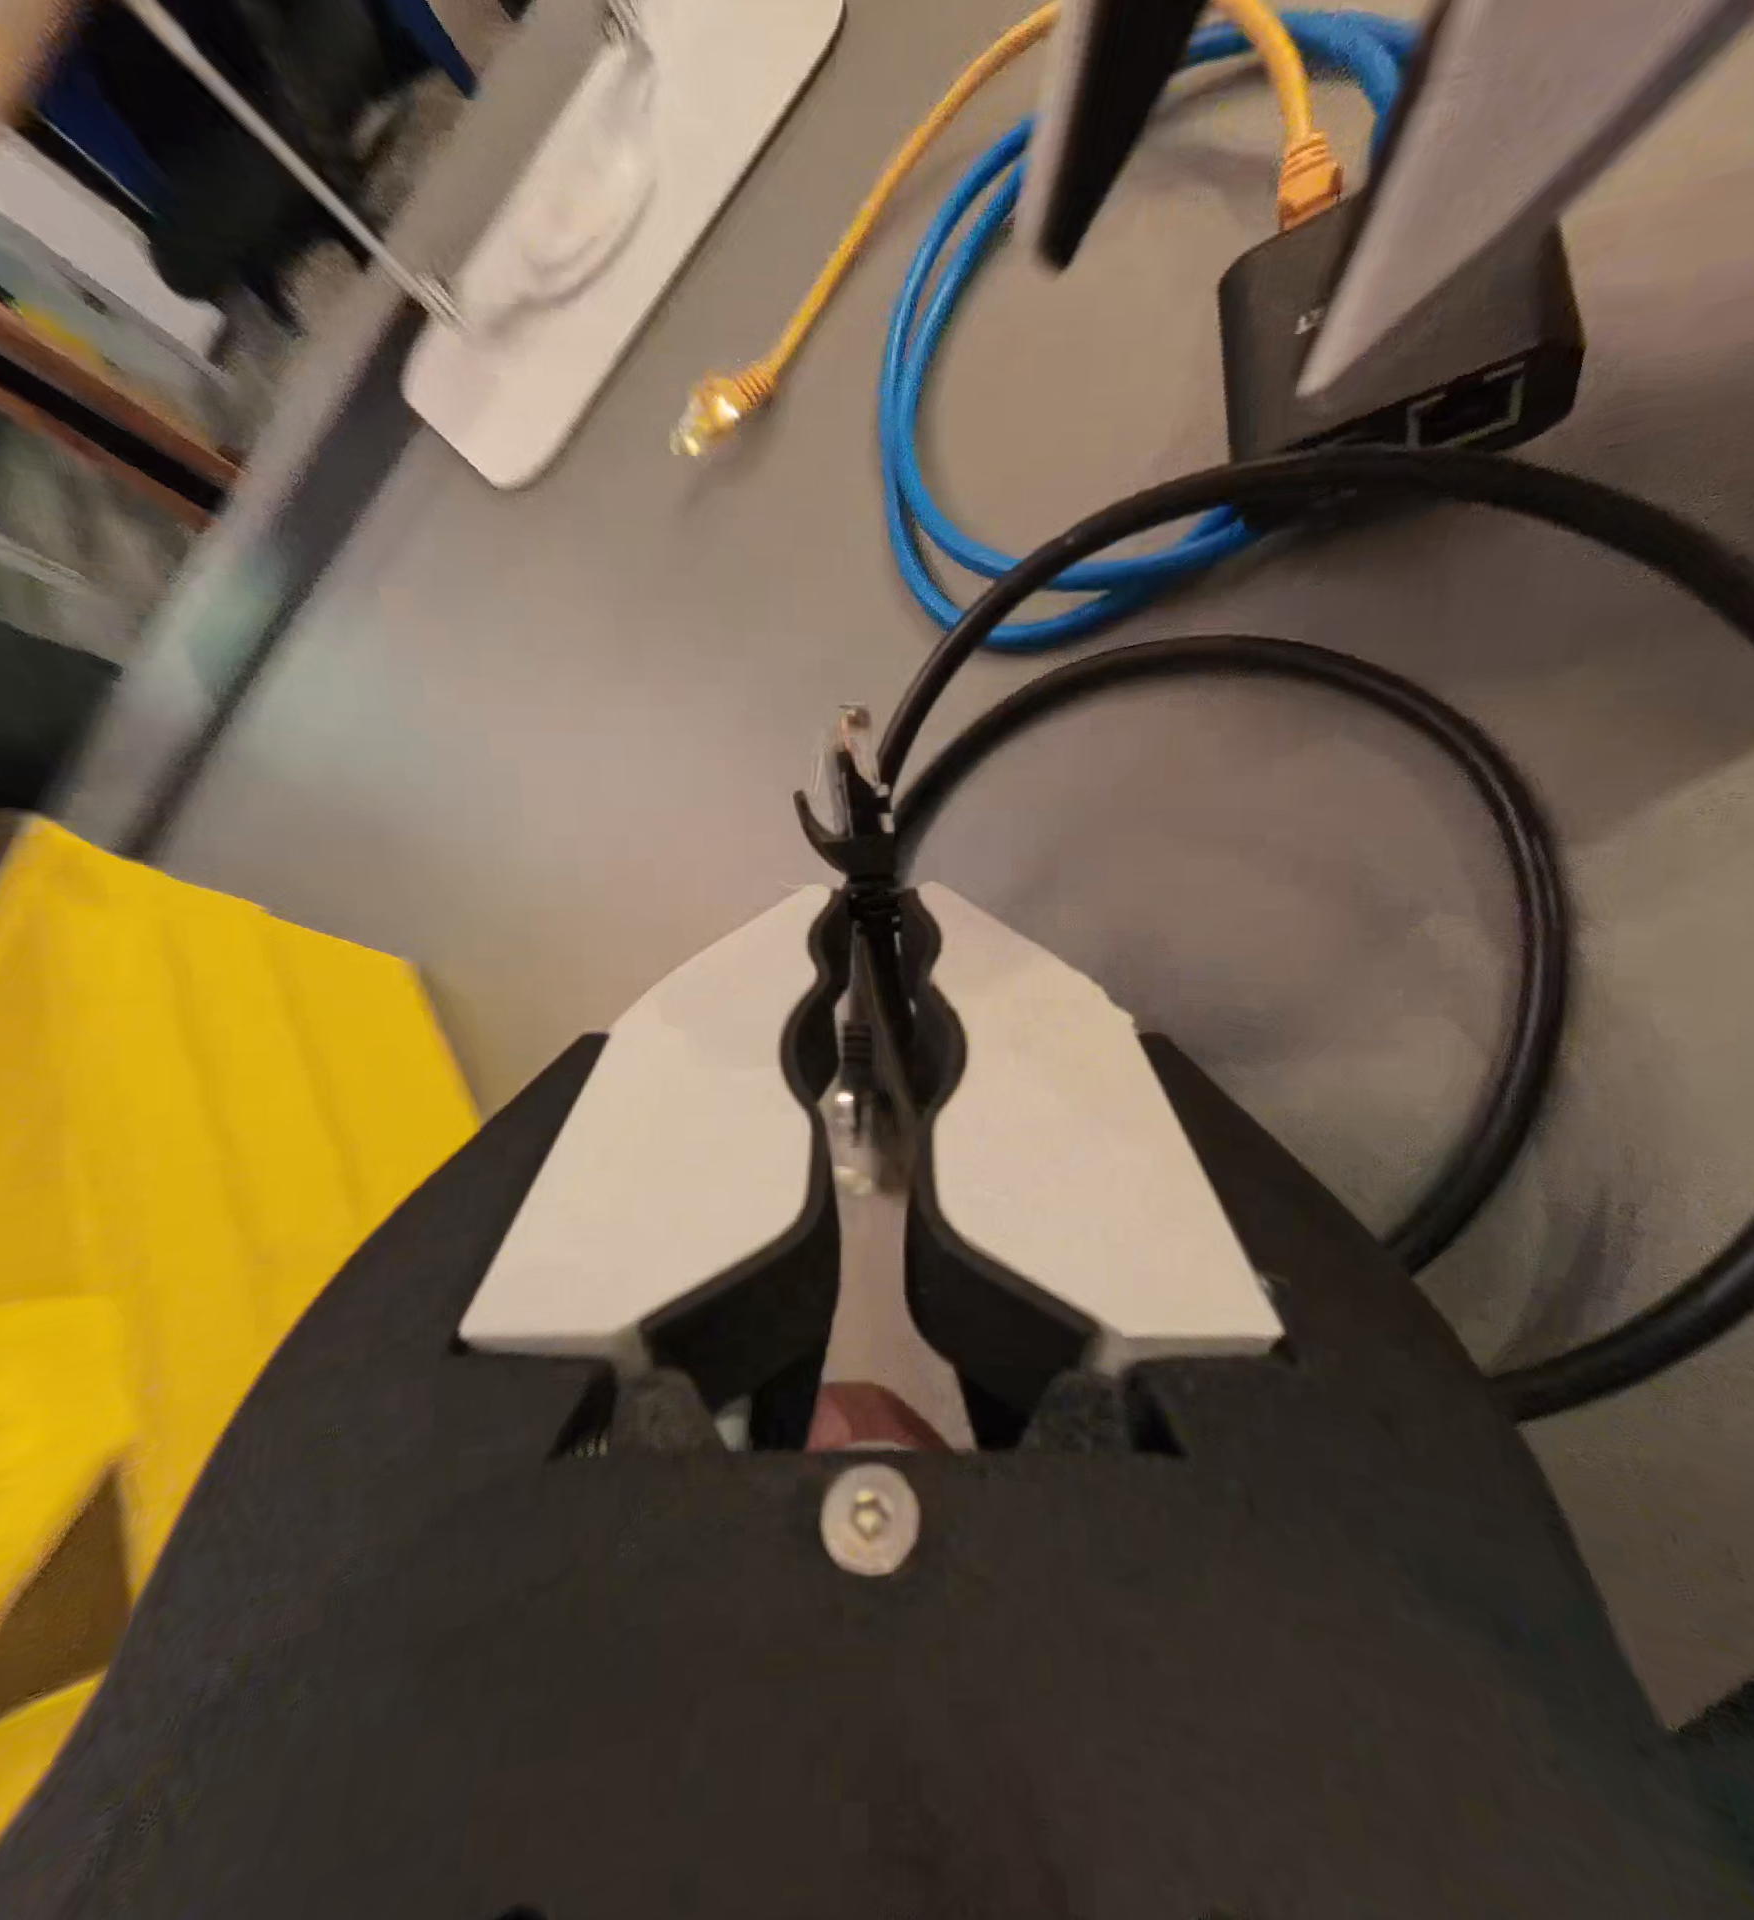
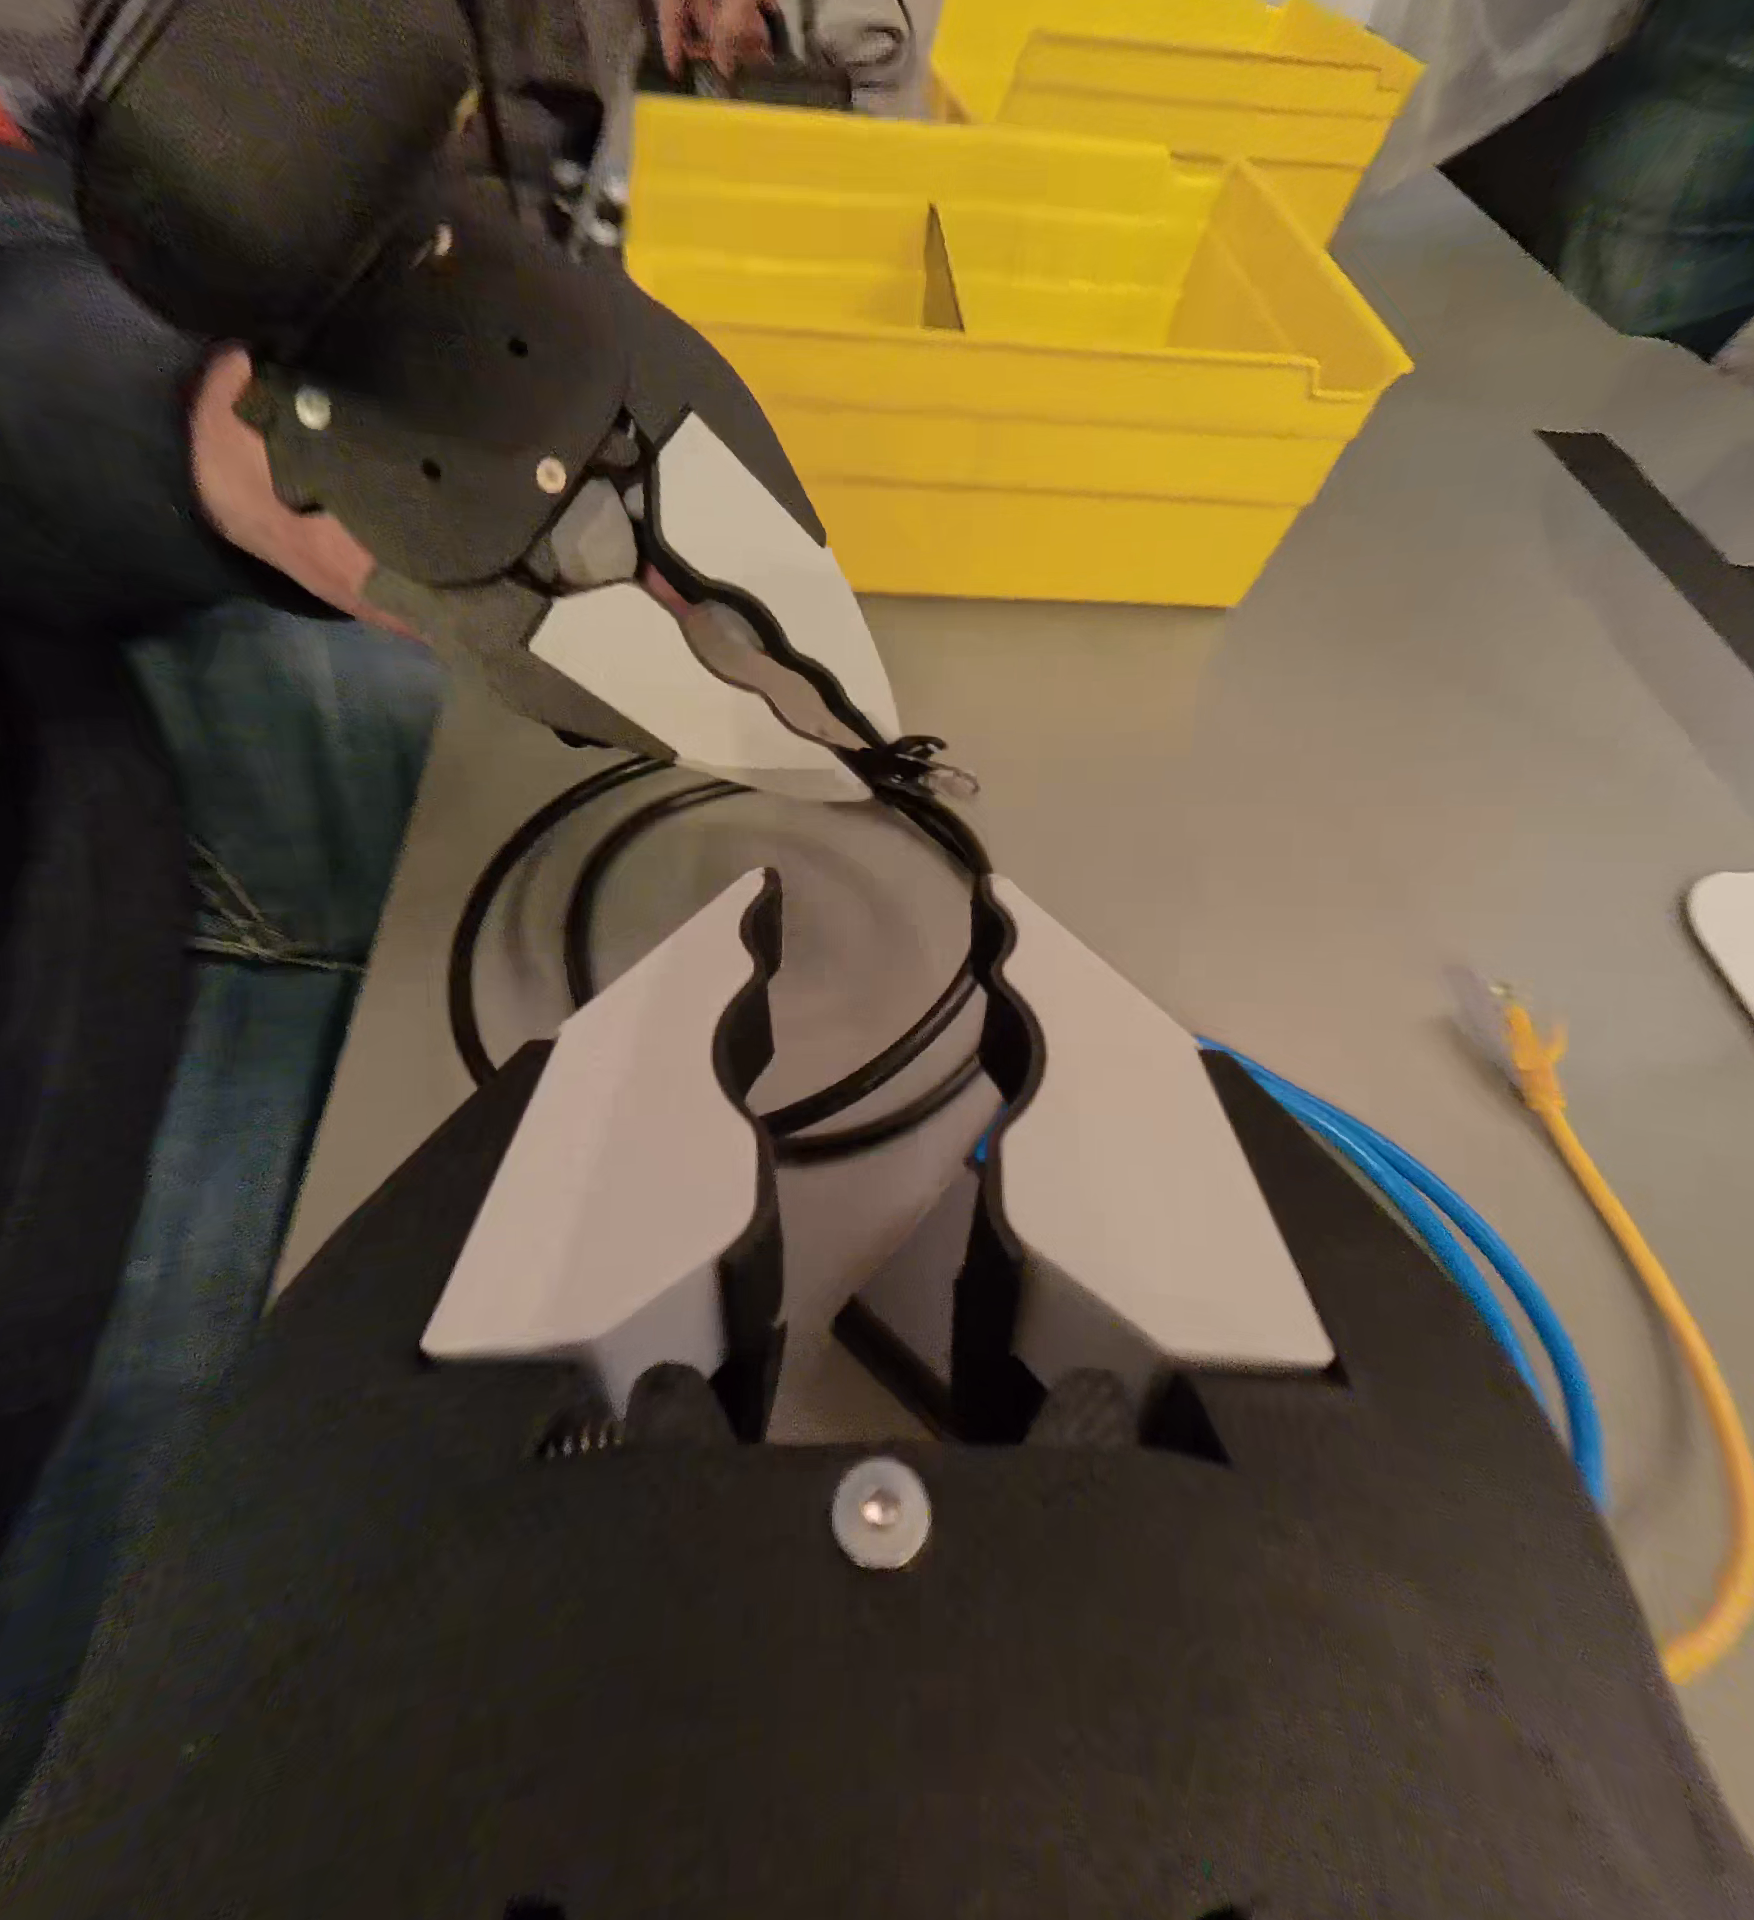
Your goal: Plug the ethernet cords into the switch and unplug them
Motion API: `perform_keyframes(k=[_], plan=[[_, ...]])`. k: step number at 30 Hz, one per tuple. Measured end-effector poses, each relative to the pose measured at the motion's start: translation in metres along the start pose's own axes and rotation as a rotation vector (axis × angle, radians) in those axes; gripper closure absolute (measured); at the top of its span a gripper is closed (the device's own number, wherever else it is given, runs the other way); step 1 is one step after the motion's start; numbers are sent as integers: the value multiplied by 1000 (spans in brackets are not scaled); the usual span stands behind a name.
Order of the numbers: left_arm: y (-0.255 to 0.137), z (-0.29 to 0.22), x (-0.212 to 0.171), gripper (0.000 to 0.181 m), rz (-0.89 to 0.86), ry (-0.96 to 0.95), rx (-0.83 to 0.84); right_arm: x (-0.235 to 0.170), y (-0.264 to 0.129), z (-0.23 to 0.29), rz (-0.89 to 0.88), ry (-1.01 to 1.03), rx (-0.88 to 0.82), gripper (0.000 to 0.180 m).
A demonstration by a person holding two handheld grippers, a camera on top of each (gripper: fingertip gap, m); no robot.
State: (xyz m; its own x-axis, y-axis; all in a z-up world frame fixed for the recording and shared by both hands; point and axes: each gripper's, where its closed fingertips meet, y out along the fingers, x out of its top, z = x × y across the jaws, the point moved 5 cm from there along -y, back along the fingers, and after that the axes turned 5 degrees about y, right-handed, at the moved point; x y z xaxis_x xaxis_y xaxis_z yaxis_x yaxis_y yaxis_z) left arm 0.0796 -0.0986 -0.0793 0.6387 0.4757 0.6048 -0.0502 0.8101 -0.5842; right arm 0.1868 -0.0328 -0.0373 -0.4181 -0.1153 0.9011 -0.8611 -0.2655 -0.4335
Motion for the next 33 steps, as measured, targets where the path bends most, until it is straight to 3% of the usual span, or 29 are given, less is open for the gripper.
perform_keyframes(k=[1,10,13,17,21,25,30,33], plan=[[-6,2,8,172,-13,53,30,4,0,0,-15,21,47,143],[-36,6,61,172,-139,428,157,25,6,-8,-101,147,202,140],[-37,2,71,172,-149,534,155,30,3,-7,-173,171,254,166],[-38,2,80,171,-181,545,129,32,-5,-9,-215,152,273,169],[-48,15,90,160,-268,327,12,39,-16,-10,-299,152,296,169],[-55,28,96,136,-366,17,-294,46,-29,-9,-412,125,354,169],[-56,39,109,140,-556,-305,-591,56,-39,-10,-554,95,380,169],[-54,36,115,151,-646,-384,-616,59,-42,-14,-627,122,379,169]])
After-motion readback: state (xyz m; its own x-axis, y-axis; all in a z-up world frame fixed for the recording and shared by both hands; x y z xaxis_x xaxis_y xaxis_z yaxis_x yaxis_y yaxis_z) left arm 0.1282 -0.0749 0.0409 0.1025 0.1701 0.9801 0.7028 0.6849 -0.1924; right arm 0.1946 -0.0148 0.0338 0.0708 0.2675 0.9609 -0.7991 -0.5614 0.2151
